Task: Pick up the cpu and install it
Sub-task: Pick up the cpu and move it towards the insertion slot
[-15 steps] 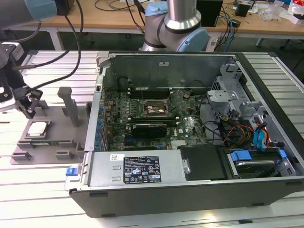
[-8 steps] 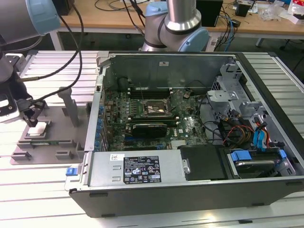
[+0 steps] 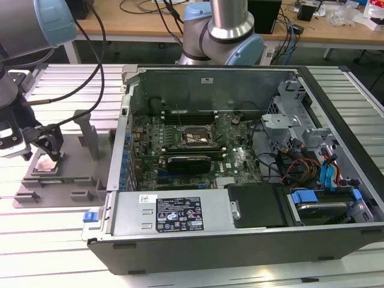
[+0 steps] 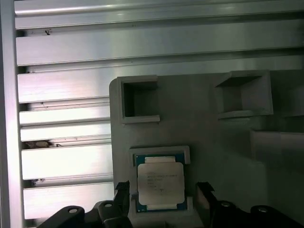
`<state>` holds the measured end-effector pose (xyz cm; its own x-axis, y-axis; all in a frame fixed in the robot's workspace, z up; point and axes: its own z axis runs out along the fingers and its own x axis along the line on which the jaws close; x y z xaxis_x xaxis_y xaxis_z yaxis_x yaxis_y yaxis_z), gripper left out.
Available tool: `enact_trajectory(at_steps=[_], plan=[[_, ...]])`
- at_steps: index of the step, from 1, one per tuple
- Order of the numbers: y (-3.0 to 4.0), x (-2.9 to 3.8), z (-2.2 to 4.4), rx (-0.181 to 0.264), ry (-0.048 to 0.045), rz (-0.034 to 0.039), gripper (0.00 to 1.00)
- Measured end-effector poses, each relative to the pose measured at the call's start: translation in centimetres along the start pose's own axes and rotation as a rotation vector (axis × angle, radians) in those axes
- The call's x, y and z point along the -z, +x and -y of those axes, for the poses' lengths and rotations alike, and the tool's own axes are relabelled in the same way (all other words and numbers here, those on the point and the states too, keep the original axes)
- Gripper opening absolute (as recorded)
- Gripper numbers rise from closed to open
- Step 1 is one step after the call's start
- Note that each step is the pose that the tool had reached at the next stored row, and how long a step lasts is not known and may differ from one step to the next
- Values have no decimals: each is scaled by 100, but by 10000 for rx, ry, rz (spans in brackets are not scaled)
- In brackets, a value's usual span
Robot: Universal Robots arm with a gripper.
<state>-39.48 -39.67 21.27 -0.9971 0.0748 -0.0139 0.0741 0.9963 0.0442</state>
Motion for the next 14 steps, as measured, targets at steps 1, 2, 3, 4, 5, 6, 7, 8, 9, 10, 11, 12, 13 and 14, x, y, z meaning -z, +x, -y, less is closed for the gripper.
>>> enact_trajectory(at_steps=[1, 2, 3, 4, 5, 6, 7, 8, 9, 10, 11, 12, 13, 14], plan=[[0, -4, 0, 0, 0, 1, 66], [-1, -9, 0, 0, -2, 3, 66], [-4, -15, 0, 0, -1, 2, 66], [-11, -20, 2, 2, 0, -1, 66], [-16, -24, 2, 1, 0, -1, 66], [-19, -35, 3, -2, -1, -2, 66], [-21, -59, 5, 0, 1, -12, 66], [-21, -80, 6, -1, 1, -21, 66], [-23, -116, 7, -2, 3, -44, 66], [-23, -143, 9, -3, 5, -64, 66], [-23, -173, 10, -3, 6, -75, 66], [-22, -185, 10, 1, 5, -76, 66], [-23, -193, 11, 7, 5, -76, 66], [-23, -200, 10, 16, 5, -76, 66]])
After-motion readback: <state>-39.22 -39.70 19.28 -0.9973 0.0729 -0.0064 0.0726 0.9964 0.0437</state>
